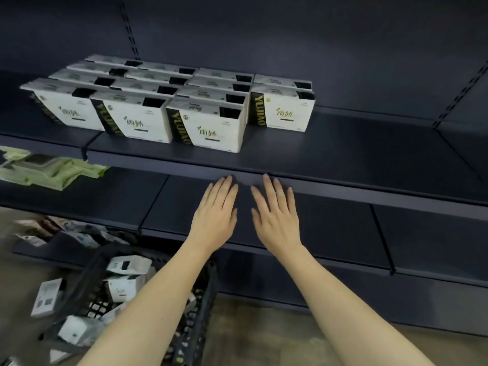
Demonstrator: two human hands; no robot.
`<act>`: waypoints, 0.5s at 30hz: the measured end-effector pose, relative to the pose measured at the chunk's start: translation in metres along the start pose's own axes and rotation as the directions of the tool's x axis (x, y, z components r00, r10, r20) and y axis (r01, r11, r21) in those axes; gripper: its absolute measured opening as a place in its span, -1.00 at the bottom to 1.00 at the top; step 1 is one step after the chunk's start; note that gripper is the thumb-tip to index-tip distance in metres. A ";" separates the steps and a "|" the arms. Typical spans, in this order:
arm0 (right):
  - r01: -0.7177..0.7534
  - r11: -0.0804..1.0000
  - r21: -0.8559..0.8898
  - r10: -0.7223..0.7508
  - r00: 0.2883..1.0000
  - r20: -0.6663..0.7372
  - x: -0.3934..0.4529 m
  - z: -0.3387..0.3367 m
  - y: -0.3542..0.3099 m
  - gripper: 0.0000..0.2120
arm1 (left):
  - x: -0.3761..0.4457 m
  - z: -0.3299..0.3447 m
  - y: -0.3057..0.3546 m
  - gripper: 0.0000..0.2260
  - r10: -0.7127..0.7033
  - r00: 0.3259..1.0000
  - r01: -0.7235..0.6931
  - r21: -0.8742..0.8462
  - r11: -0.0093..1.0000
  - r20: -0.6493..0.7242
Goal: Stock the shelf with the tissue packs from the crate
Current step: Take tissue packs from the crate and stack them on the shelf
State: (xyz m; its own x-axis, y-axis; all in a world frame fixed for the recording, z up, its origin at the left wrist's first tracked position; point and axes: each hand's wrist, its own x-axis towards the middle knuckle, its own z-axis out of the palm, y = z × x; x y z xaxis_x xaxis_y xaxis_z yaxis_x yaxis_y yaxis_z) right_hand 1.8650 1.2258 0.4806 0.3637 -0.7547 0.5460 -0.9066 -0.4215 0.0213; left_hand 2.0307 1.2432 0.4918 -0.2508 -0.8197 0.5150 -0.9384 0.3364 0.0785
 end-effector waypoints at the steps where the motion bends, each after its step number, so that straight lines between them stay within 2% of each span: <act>1: 0.008 1.000 -0.005 -0.008 1.000 0.010 -0.006 0.006 -0.010 -0.56 | -0.011 0.002 -0.008 -0.59 0.001 1.000 -0.001 -0.011 1.000 0.017; 9: 0.007 1.000 0.027 -0.012 0.981 0.191 -0.058 0.058 -0.113 -0.51 | -0.119 0.021 -0.097 -0.59 0.025 0.981 -0.011 -0.073 0.997 0.193; 15: -0.073 0.997 0.022 0.057 0.899 0.435 -0.094 0.101 -0.184 -0.40 | -0.197 0.045 -0.162 -0.59 -0.019 0.932 0.051 -0.080 0.995 0.363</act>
State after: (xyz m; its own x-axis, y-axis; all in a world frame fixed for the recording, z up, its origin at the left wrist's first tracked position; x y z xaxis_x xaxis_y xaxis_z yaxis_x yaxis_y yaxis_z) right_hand 2.0188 1.3234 0.3411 0.3687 -0.9207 0.1279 -0.9259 -0.3759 -0.0367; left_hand 2.2217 1.3294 0.3395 -0.3023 -0.9382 0.1684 -0.9280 0.3300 0.1728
